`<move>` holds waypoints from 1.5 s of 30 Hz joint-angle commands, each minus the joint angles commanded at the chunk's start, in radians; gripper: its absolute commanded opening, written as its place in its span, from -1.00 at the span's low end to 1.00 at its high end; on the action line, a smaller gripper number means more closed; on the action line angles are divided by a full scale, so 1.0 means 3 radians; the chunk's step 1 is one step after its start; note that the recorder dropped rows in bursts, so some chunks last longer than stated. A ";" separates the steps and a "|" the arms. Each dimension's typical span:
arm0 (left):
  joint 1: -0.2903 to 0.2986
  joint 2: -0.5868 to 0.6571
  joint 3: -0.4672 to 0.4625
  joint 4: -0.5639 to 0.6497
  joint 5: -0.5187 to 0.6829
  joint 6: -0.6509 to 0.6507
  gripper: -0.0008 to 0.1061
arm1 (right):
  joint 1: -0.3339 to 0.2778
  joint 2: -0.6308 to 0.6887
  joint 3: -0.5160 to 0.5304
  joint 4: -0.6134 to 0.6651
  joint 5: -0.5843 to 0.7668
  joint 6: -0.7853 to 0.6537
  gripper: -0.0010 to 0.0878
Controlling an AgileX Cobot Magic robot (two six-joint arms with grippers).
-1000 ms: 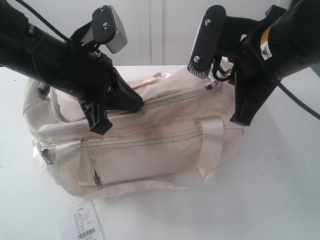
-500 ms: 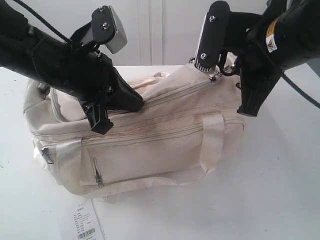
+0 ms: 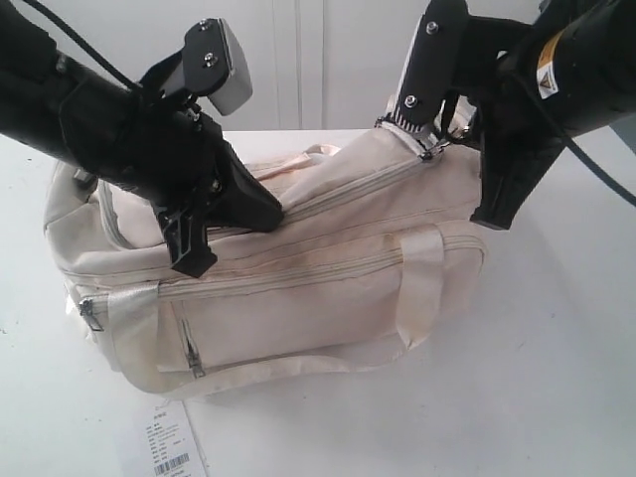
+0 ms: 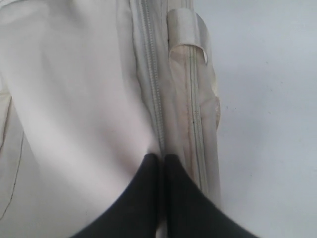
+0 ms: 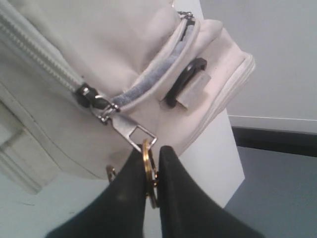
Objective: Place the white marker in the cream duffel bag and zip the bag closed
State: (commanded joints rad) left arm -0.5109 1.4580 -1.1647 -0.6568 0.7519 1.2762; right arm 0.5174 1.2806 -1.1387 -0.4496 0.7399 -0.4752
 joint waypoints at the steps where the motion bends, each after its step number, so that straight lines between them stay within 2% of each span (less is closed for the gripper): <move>1: 0.0000 -0.0018 0.0000 0.0000 0.0000 0.0023 -0.99 | 0.0000 -0.0021 0.0000 0.0031 0.0024 0.0000 -0.98; 4: 0.0000 -0.0119 0.0000 0.0000 -0.0076 -0.0015 -0.91 | 0.0045 -0.0093 0.0000 0.0047 0.0148 0.0000 -0.98; 7: 0.0000 -0.0240 0.0000 0.0000 -0.0110 -0.0028 -0.75 | 0.0116 -0.0156 0.0000 0.0115 0.0224 0.0000 -0.98; 10: 0.0000 -0.0283 0.0000 0.0000 -0.0073 -0.0067 -0.39 | 0.0147 -0.0172 0.0000 0.0291 0.0284 -0.0029 -0.98; 13: 0.0000 -0.0283 0.0000 0.0040 -0.0035 -0.0098 0.02 | 0.0153 -0.0165 0.0006 0.0662 0.0403 -0.0357 -0.98; 16: 0.0000 -0.0283 0.0000 0.0038 -0.0154 -0.0327 0.22 | 0.0153 -0.0165 0.0006 0.0719 0.0404 -0.0437 -0.98; 18: 0.0000 -0.0283 0.0000 -0.0131 -0.0229 -0.0483 0.22 | 0.0153 -0.0165 0.0006 0.0714 0.0396 -0.0437 -0.98; 19: 0.0000 -0.0283 0.0000 -0.0363 -0.0235 -0.0477 0.22 | 0.0153 -0.0165 0.0006 0.0723 0.0396 -0.0448 -0.98; 22: -0.0090 -0.0283 0.0000 -0.0965 -0.0150 -0.0213 0.22 | 0.0153 -0.0144 0.0006 0.0775 0.0402 -0.0524 -0.98; 26: -0.0370 -0.0268 0.0017 -0.1062 -0.0262 -0.0155 0.22 | 0.0153 -0.0146 0.0006 0.0761 0.0370 -0.0510 -0.98; 31: -0.0736 -0.0146 0.0283 -0.1316 -0.1197 -0.0115 0.22 | 0.0138 -0.0146 0.0006 0.0759 0.0355 -0.0326 -0.98; 33: -0.0891 -0.0070 0.0373 -0.1481 -0.1629 0.0094 0.22 | 0.0132 -0.0146 0.0006 0.0759 0.0313 -0.0256 -0.98; 36: -0.1101 0.0033 0.0408 -0.1833 -0.2069 0.0525 0.22 | 0.0132 -0.0146 0.0006 0.0759 0.0307 -0.0249 -0.98; 41: -0.1331 0.0149 0.0408 -0.1953 -0.2430 0.0691 0.22 | 0.0132 -0.0146 0.0006 0.0737 0.0279 -0.0232 -0.98; 45: -0.1369 0.0265 0.0408 -0.1970 -0.2679 0.0584 0.22 | 0.0132 -0.0146 0.0006 0.0737 0.0219 -0.0170 -0.98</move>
State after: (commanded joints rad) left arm -0.9215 1.5374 -1.0422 -1.2477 -0.0517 1.4514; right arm 0.5571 1.2368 -1.1367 -0.2284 0.8055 -0.5263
